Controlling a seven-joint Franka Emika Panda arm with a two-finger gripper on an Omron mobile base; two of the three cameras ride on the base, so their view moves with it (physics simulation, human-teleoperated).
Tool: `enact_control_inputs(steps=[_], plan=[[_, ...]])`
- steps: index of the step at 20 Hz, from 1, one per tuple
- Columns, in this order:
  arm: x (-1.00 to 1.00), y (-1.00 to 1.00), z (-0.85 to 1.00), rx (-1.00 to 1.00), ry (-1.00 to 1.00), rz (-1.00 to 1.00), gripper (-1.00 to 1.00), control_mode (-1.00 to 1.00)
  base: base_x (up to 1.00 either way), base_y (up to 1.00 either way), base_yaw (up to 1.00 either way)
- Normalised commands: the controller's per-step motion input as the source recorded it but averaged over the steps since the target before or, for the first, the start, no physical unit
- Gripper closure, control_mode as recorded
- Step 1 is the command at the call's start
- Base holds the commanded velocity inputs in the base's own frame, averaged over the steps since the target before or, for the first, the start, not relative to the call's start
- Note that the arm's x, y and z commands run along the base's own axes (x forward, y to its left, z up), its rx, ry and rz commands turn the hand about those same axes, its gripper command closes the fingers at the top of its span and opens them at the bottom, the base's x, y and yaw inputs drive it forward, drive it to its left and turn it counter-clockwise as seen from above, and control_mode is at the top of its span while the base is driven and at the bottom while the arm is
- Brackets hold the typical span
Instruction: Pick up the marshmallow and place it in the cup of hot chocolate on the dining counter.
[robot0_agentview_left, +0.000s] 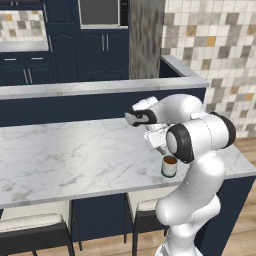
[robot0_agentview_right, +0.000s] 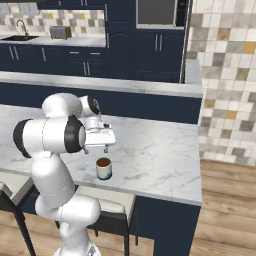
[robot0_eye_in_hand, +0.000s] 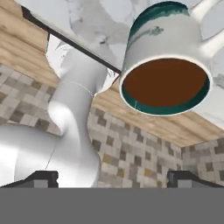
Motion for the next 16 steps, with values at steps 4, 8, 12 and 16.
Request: enact_control_inputs(steps=[4,8,12,16], plan=[[-0.56,0.0,0.43,0.04,-0.3,0.0,-1.0,-1.0,0.0,0.0,0.0],[-0.83,0.0,0.26,0.13,-0.43,0.0,-1.0,-1.0,0.0,0.0,0.0],[-0.95,-0.07,0.44,0.15,-0.57,0.0,-1.0,-1.0,0.0,0.0,0.0],[-0.75,-0.08,0.72,0.15,-0.54,0.0,-1.0,-1.0,0.0,0.0,0.0]])
